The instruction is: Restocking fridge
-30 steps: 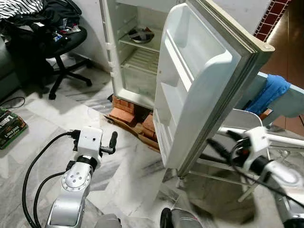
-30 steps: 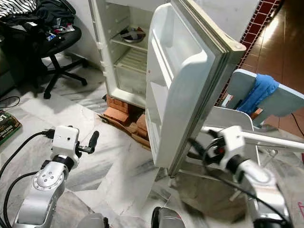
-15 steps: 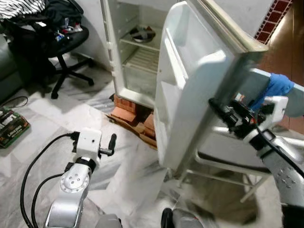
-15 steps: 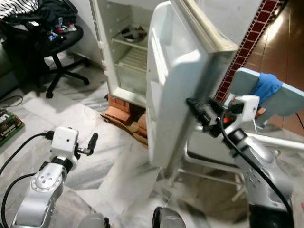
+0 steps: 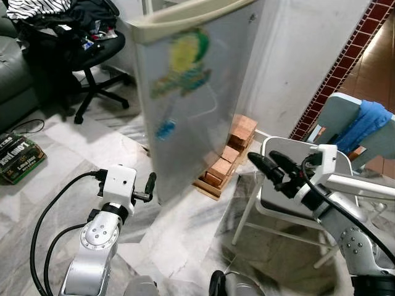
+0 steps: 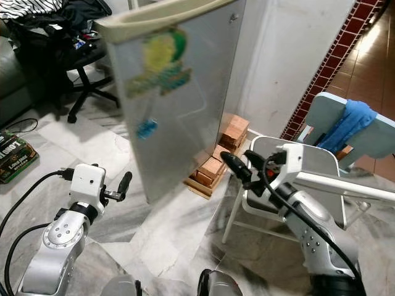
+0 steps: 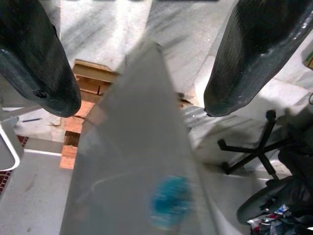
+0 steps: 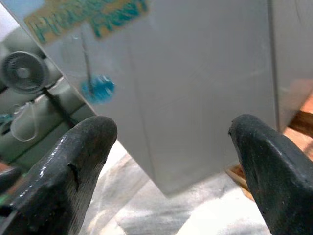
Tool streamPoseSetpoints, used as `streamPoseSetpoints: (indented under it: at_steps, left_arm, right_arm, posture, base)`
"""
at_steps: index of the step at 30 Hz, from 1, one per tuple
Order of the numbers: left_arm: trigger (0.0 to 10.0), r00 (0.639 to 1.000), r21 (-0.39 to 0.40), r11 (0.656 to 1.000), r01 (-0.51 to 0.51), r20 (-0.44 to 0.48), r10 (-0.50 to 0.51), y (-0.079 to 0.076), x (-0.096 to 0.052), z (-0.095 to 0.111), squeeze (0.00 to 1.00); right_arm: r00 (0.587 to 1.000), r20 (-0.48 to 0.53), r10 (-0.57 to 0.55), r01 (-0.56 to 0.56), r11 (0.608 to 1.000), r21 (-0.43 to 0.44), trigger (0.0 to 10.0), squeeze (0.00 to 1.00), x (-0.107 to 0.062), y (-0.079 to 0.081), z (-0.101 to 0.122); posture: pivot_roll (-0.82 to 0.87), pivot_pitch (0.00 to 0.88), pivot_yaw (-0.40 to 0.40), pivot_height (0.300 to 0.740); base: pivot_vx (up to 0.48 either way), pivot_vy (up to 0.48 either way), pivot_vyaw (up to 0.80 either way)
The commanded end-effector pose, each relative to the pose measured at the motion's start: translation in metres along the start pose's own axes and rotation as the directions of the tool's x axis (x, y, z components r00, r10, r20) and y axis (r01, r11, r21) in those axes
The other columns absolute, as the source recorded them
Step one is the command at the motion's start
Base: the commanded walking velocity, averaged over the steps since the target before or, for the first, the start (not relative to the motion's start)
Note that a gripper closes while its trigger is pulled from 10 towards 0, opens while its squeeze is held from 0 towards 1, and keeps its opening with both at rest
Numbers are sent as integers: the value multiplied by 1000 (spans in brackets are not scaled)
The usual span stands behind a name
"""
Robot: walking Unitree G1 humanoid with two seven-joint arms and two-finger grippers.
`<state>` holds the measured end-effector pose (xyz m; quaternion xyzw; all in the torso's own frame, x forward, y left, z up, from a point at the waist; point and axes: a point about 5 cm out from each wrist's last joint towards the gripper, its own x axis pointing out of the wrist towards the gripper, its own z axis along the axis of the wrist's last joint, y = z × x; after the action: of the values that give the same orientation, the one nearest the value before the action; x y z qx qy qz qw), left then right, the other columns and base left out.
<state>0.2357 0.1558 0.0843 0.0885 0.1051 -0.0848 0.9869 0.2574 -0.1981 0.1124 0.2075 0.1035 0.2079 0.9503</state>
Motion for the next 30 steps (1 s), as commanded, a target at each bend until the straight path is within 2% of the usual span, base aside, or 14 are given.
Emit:
streamPoseSetpoints:
  at_steps: [1, 3, 5, 8, 11, 13, 16, 17, 19, 20, 23, 24, 25, 30]
  left_arm:
    - [10000, 1000, -3, 1000, -2, 1, 2, 1, 1, 2, 0]
    - [10000, 1000, -5, 1000, 3, -1, -3, 0, 2, 3, 0]
    - [10000, 1000, 28, 999, 23, 19, -23, -3, 5, 10, 0]
    - [10000, 998, 53, 998, 38, 39, -40, -5, 6, 15, 0]
    - [10000, 999, 37, 999, 20, 34, -21, -5, 5, 13, 0]
    - [10000, 999, 37, 999, 21, 30, -23, -5, 5, 12, 0]
    - [10000, 997, 52, 997, 61, 40, -64, -12, 4, 12, 0]
    - [10000, 995, 56, 995, 79, 50, -81, -15, 5, 12, 0]
    - [10000, 995, 45, 995, 86, 54, -88, -17, 5, 12, 0]
    - [10000, 994, 25, 996, 87, 58, -88, -18, 6, 12, 0]
    - [10000, 996, -37, 996, 81, 41, -79, -19, 8, 7, 0]
    - [10000, 996, -45, 995, 87, 21, -86, -21, 11, 1, 0]
    - [10000, 995, -41, 995, 90, 43, -88, -21, 13, 4, 0]
    - [10000, 990, -21, 996, 83, 113, -81, -18, 20, 17, 0]
  right_arm:
    - [998, -20, -51, 51, 998, -28, 10000, 0, 1, -2, -9]
    - [998, -62, -26, 23, 998, -62, 10000, 0, 3, 5, -17]
    - [994, -104, 41, -55, 990, -127, 10000, 0, 7, 26, -31]
    - [994, -98, 42, -56, 987, -151, 10000, 0, 10, 35, -37]
    - [996, -86, 11, -26, 985, -170, 10000, 0, 14, 40, -46]
    - [996, -81, -22, 5, 977, -211, 10000, 0, 16, 40, -48]
    - [998, -40, -39, 29, 974, -225, 10000, 0, 19, 40, -45]
    - [1000, 1, -18, 17, 964, -266, 10000, 0, 21, 43, -40]
    - [999, 34, -12, 21, 959, -284, 10000, 0, 22, 44, -36]
    - [995, 78, -55, 77, 945, -317, 10000, 0, 22, 41, -32]
    - [988, 120, -97, 126, 957, -261, 10000, 0, 21, 34, -29]
    - [983, 105, -150, 168, 969, -181, 10000, 0, 19, 25, -34]
    - [979, 106, -176, 192, 968, -160, 10000, 0, 18, 21, -34]
    - [959, 177, -219, 253, 947, -200, 10000, 0, 20, 19, -26]
  posture:
    - [80, 95, -17, 740]
    - [80, 95, -19, 740]
    - [82, 106, -24, 740]
    - [84, 110, -26, 740]
    - [85, 112, -25, 740]
    - [76, 111, -27, 740]
    - [72, 104, -36, 740]
    - [64, 98, -39, 740]
    - [59, 88, -42, 740]
    - [52, 78, -40, 740]
    - [43, 62, -46, 740]
    - [38, 56, -46, 740]
    - [42, 52, -46, 740]
    - [41, 48, -39, 740]
  base:
    - [0, 0, 0]
    - [0, 0, 0]
    - [0, 0, 0]
    - [0, 215, 0]
    - [0, 476, 0]
    - [0, 480, 0]
    - [0, 480, 0]
    - [0, 480, 0]
    - [0, 480, 0]
    - [0, 480, 0]
    - [0, 480, 0]
    - [0, 476, 0]
    - [0, 480, 0]
    - [0, 480, 0]
